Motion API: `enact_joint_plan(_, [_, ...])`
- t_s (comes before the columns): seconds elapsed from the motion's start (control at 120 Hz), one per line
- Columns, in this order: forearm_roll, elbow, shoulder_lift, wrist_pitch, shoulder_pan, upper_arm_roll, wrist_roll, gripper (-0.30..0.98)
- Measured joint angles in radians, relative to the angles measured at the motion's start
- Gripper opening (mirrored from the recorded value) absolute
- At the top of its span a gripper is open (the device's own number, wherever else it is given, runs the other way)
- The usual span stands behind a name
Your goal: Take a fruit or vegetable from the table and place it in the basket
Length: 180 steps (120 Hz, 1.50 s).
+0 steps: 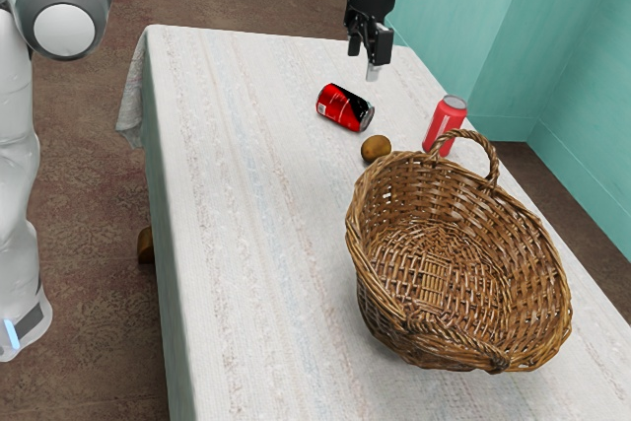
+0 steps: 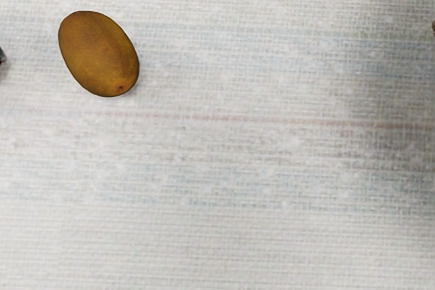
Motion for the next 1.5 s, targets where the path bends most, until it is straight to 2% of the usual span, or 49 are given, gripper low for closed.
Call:
enact_joint_plan(0.192, [-0.001, 0.0, 0.0, 0.0, -0.001, -0.002, 0.0, 0.69])
enact_joint_plan(0.383, [-0.071, 0.008, 0.011, -0.001, 0.011, 0.046, 0.001, 0.69])
enact_joint_plan(0.608, [-0.042, 0.036, 0.045, 0.003, 0.005, 0.069, 0.002, 0.69])
enact_joint_plan(0.683, [-0.032, 0.041, 0.078, 0.005, 0.003, 0.119, 0.003, 0.69])
enact_joint_plan(0.783, [-0.028, 0.063, 0.146, 0.007, 0.054, 0.143, 0.004, 0.69])
enact_joint_plan(1.033, [-0.065, 0.093, 0.258, 0.009, 0.142, 0.141, 0.004, 0.69])
enact_joint_plan(1.233, [-0.102, 0.128, 0.333, 0.052, 0.145, 0.12, 0.005, 0.69])
enact_joint_plan(1.5, [-0.116, 0.197, 0.453, 0.161, 0.147, 0.104, 0.005, 0.69])
